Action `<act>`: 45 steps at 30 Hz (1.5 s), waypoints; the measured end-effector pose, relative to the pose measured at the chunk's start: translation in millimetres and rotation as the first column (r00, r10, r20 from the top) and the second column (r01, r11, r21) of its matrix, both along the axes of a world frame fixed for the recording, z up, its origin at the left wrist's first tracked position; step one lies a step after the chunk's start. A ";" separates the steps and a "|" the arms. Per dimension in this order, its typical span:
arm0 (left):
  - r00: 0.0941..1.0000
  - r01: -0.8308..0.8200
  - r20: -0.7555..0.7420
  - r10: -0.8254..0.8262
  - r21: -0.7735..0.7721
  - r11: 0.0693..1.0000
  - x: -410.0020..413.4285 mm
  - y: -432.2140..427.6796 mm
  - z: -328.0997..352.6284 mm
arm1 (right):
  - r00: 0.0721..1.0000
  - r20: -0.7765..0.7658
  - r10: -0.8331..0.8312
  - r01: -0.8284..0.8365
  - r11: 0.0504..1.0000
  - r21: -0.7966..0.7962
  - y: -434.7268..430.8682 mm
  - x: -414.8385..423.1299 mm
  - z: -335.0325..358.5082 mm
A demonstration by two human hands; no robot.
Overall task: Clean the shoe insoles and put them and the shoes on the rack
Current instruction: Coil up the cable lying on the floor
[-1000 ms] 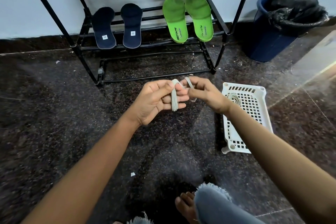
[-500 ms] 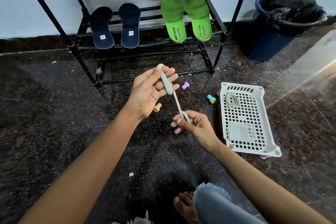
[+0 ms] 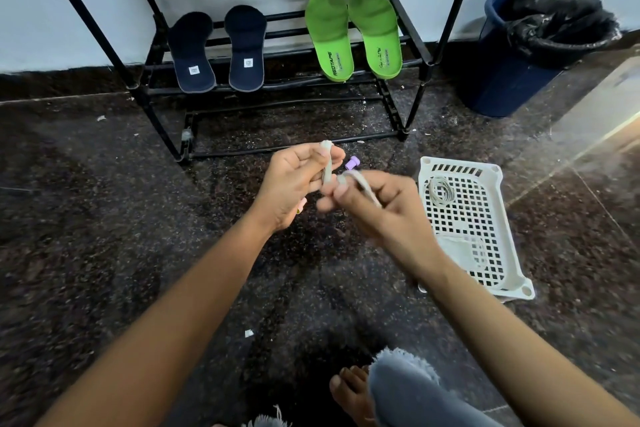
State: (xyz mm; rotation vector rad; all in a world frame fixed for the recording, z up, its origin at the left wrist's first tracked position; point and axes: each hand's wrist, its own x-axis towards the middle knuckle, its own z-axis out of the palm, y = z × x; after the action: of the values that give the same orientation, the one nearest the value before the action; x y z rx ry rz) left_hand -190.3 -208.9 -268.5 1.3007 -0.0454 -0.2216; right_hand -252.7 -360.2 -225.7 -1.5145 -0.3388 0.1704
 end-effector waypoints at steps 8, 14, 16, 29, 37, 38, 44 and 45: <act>0.985 0.173 -0.018 -0.173 0.039 0.984 -5.3 -10.3 5.1 | 0.985 0.060 -0.159 0.161 0.987 -0.024 -12.5 69.4 41.7; 0.969 0.242 -0.041 -0.245 -0.052 0.969 -9.8 -10.1 11.4 | 0.966 -0.009 -0.259 0.258 0.964 -0.061 -21.6 115.6 18.1; 0.965 0.246 -0.057 -0.256 -0.136 0.960 -10.2 -11.5 15.7 | 0.958 -0.038 -0.284 0.275 0.949 -0.152 -28.5 123.3 -5.0; 0.992 0.088 -0.058 -0.109 -0.282 0.955 3.9 -22.4 14.1 | 0.958 -0.285 0.007 -0.078 0.968 -0.237 -36.8 29.4 -76.0; 0.995 0.092 -0.034 -0.096 -0.091 0.992 9.0 -29.8 2.5 | 0.972 -0.233 0.018 -0.084 0.957 -0.278 -40.6 19.8 -23.3; 0.994 0.100 -0.029 -0.102 -0.074 0.992 9.2 -30.2 1.9 | 0.972 -0.235 0.019 -0.080 0.965 -0.249 -41.6 21.1 -16.6; 0.986 0.169 -0.004 -0.169 0.042 0.985 5.3 -43.1 1.6 | 0.971 -0.232 -0.056 0.025 0.991 -0.135 -43.7 34.2 15.2; 0.984 0.178 -0.005 -0.178 0.031 0.984 5.2 -45.1 2.1 | 0.968 -0.238 -0.082 0.051 0.990 -0.132 -44.5 36.9 18.7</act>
State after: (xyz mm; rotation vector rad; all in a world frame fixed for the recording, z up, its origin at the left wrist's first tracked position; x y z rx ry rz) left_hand -185.0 -254.0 -266.3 1.3288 -0.1572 -0.3782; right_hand -215.7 -404.6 -207.0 -1.6065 -0.0817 0.3257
